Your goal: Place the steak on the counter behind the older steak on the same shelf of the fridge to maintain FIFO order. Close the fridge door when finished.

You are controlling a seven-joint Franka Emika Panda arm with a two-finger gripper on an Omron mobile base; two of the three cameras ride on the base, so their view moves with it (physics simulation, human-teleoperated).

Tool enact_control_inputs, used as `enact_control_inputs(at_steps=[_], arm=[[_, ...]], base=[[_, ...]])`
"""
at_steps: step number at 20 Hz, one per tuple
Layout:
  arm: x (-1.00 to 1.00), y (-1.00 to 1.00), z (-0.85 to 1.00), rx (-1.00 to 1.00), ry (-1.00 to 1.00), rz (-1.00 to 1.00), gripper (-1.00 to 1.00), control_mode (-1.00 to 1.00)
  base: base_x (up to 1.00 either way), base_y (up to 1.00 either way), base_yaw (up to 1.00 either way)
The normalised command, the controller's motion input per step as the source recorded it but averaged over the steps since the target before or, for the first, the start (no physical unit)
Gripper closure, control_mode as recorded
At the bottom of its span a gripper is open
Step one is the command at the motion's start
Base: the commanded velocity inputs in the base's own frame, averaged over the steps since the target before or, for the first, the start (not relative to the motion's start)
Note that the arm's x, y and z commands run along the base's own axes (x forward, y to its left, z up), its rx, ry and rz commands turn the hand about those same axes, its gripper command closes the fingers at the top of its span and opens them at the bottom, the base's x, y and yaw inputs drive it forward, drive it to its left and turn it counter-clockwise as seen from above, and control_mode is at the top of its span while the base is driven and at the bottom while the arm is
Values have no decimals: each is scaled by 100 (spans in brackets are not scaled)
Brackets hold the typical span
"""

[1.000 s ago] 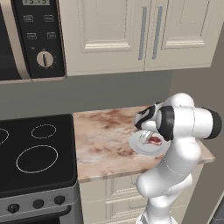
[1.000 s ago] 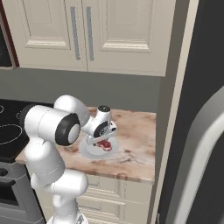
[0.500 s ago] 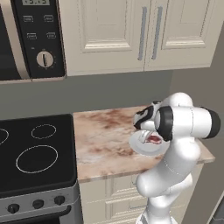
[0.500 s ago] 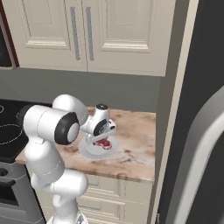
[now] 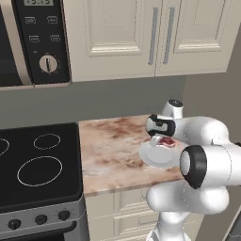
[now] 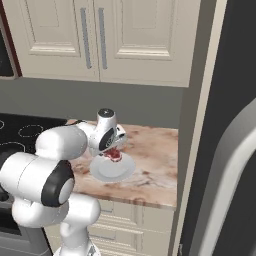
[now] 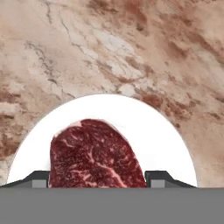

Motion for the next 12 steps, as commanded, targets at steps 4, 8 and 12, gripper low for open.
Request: enact_control_inputs(at_steps=[4, 8, 12], arm=[[-58, 20, 95, 0, -16, 0, 100, -100], [-47, 26, 88, 0, -5, 0, 100, -100], [-41, 21, 56, 0, 0, -2, 100, -100]], base=[[0, 0, 0], [0, 0, 0], [0, 0, 0]])
